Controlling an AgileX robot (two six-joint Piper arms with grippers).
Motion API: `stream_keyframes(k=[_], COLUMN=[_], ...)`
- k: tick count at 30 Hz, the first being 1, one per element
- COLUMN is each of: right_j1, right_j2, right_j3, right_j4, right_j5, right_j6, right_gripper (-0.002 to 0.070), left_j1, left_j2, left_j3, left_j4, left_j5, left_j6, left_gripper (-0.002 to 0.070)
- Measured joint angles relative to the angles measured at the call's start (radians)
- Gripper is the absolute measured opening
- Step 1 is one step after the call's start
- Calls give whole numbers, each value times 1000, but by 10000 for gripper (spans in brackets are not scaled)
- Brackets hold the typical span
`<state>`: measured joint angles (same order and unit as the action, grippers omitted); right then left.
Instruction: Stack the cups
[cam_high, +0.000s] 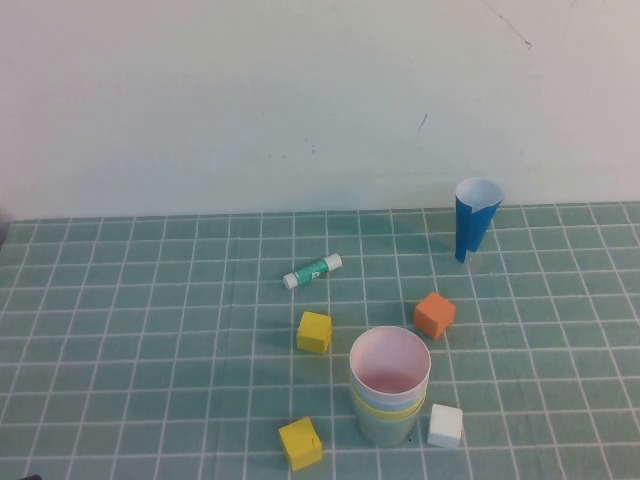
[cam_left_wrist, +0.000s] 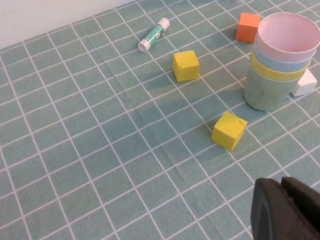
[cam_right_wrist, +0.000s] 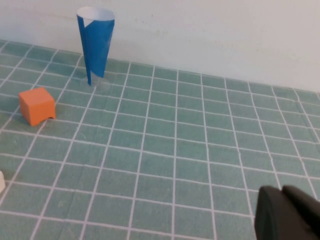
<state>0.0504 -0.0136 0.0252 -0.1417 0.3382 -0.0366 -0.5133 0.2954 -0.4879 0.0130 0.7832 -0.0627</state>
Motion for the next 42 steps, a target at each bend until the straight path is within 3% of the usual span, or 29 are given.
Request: stream_keyframes(k=[14,17,26,30,35,42], right_j1=[0,0,0,0,0,0], right_j2=[0,0,0,0,0,0], right_j3=[0,0,0,0,0,0], right_j4=[0,0,0,0,0,0], right_j5=[0,1,1,1,1,2], right_j6=[0,2,2,2,2,2], right_gripper=[-1,-1,-1,-1,-1,-1], left_j1=[17,94,441,544,603,568], left_j2=[-12,-37,-224,-297,-304,-308], left_j3=[30,99,366,453,507,507], left_j4=[-2,27,28,24,9,-25], left_j5=[-27,-95,-462,-502,-510,-481], left_j6=[0,0,0,2,2,4], left_gripper=[-2,-2,-2,-2,-2,-2])
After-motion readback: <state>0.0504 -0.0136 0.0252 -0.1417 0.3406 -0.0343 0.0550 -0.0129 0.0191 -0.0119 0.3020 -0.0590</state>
